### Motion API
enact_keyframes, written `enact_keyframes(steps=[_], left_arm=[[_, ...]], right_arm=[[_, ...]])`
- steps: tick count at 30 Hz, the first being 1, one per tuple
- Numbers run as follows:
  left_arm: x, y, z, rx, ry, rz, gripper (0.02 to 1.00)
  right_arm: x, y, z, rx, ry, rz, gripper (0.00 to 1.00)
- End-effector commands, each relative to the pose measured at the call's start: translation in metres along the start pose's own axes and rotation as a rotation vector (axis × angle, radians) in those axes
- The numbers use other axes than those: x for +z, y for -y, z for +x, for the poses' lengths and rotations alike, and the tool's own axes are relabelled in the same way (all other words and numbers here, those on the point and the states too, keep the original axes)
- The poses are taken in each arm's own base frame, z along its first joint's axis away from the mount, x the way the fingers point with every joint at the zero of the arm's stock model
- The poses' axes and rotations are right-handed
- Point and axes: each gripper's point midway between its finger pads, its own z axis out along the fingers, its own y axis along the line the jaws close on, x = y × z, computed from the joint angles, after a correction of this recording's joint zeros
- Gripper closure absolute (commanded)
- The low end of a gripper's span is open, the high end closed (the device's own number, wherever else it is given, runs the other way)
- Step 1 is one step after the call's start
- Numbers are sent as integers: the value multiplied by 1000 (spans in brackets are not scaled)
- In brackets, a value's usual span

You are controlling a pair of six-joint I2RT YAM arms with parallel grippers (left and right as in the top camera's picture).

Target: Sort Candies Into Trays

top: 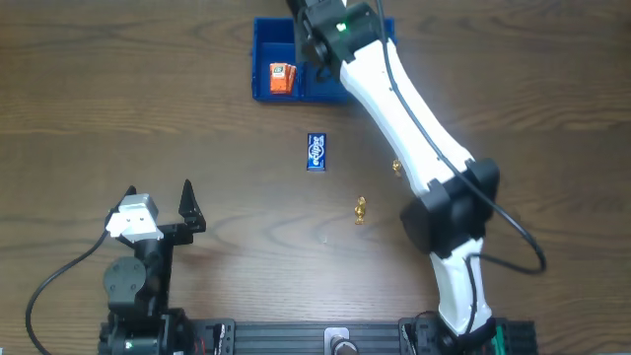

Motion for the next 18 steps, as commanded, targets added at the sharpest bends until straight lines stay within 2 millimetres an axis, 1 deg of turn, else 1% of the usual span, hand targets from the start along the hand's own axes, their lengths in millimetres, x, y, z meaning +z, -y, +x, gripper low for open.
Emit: enact_keyframes(steps=[1,2,4,10,14,15,18], left_arm=[[2,-3,18,11,-42,-7,20],[2,-3,18,11,-42,-7,20],[2,-3,18,11,-42,-7,20],[2,-3,18,11,-42,-7,20],[2,-3,18,11,-42,-7,20],[2,-3,18,11,-42,-7,23],[2,-3,18,11,-42,-7,20]], right_arm=[[47,8,1,-8,-37,-24,752],[53,8,4,-8,-43,-25,752],[58,6,5,-9,-44,-25,752],[58,-2,-3,3,-13,-65,752],[65,-5,0,3,-17,-65,752],[67,-6,1,2,-18,-65,744],[73,-9,4,-3,-24,-65,669]])
